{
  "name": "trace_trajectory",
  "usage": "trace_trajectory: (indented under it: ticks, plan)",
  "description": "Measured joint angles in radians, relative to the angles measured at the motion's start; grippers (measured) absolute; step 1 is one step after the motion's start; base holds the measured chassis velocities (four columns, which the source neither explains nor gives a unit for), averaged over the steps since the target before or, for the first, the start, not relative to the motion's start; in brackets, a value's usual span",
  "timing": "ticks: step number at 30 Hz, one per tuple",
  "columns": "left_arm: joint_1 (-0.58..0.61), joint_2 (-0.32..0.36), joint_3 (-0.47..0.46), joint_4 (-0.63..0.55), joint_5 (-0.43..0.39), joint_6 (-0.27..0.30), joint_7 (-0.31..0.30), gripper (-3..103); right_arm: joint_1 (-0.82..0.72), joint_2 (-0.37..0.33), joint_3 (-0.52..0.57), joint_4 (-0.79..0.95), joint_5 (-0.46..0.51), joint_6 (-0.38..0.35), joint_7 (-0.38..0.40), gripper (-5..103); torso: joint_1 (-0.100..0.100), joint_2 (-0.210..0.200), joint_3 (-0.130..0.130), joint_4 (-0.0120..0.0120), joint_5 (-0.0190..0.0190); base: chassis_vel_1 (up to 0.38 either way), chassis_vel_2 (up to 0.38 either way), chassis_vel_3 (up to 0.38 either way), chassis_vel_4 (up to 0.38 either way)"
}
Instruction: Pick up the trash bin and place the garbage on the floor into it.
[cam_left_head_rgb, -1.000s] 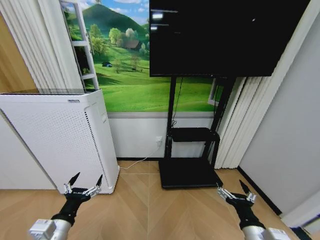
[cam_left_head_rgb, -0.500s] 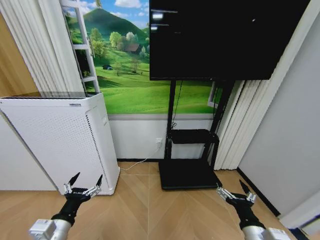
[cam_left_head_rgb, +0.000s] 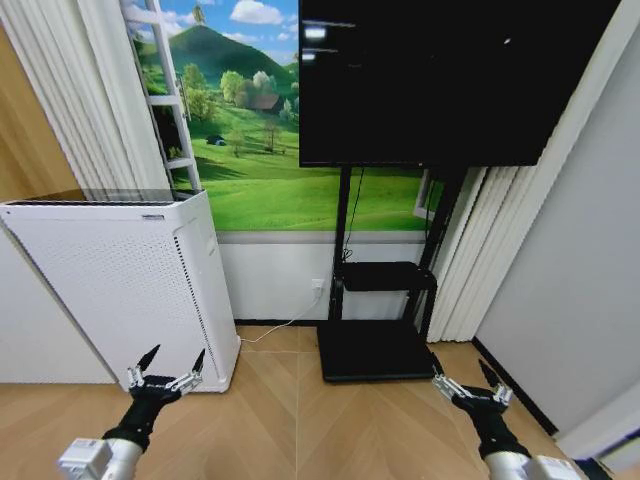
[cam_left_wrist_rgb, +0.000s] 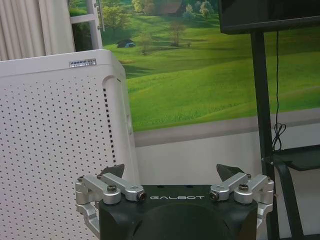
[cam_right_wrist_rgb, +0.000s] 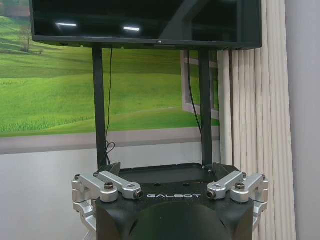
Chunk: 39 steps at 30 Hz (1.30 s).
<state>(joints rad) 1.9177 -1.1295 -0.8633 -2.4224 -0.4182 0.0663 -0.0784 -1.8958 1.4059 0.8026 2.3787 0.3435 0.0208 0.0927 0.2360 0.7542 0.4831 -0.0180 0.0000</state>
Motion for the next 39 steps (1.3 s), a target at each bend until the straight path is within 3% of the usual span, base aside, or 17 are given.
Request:
trace_trajectory:
  ticks: [39]
  plan:
    - [0.0, 0.0, 0.0, 0.0, 0.0, 0.0, 0.0, 100, 0.0, 0.0, 0.0, 0.0, 0.0, 0.0, 0.0, 100, 0.0, -0.002, -0.002, 0.0002, 0.0, 0.003, 0.006, -0.003, -0.003]
